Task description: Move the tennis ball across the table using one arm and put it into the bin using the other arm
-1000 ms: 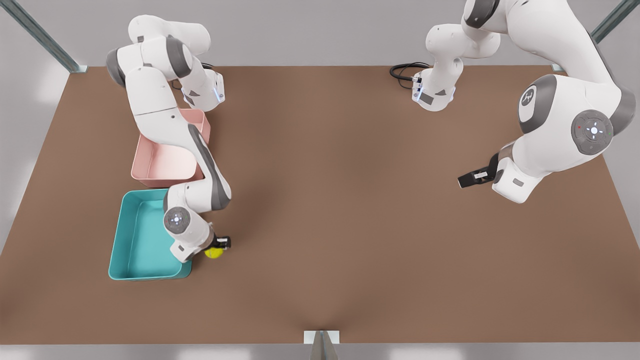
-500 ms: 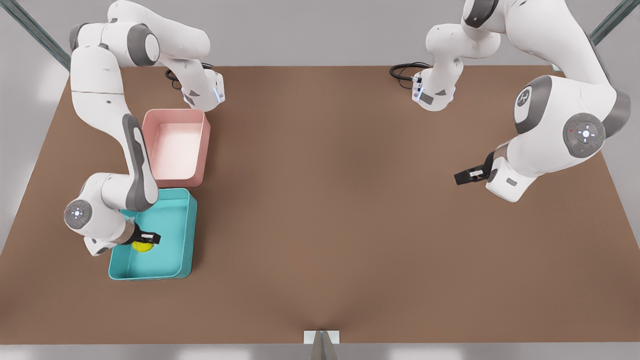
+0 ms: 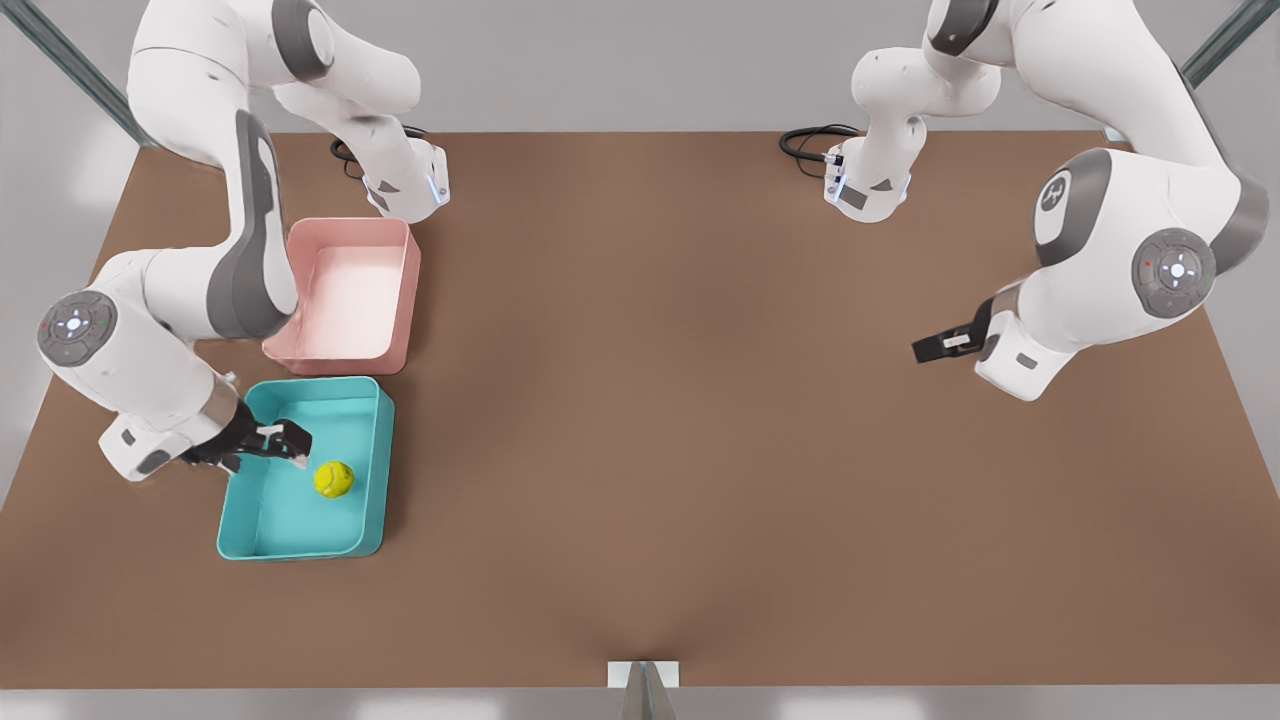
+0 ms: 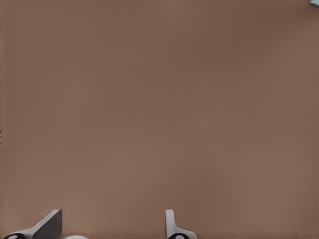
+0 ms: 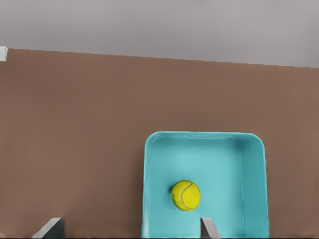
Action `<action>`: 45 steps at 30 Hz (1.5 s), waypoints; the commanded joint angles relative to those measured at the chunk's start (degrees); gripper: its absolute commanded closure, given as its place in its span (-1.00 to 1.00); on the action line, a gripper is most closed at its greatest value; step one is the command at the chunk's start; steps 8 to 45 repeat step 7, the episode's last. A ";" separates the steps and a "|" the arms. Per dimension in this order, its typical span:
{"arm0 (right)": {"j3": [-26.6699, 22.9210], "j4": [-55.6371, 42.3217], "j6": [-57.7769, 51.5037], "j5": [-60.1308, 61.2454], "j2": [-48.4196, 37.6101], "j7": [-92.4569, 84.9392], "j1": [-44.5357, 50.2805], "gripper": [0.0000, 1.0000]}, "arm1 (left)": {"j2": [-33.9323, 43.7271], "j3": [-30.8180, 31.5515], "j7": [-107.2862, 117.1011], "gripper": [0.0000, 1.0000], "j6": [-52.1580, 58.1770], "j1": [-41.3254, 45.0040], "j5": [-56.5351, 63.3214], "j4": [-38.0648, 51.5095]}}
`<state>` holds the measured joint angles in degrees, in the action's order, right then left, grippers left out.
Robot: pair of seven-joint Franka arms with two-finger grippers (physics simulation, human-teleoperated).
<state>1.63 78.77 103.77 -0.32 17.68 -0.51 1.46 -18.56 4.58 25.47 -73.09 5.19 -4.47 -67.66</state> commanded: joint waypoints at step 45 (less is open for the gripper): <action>-0.40 4.90 -19.48 -0.91 -11.00 7.71 -0.76 -1.00 | 0.19 0.16 -3.68 -1.00 1.99 0.08 -0.10 1.66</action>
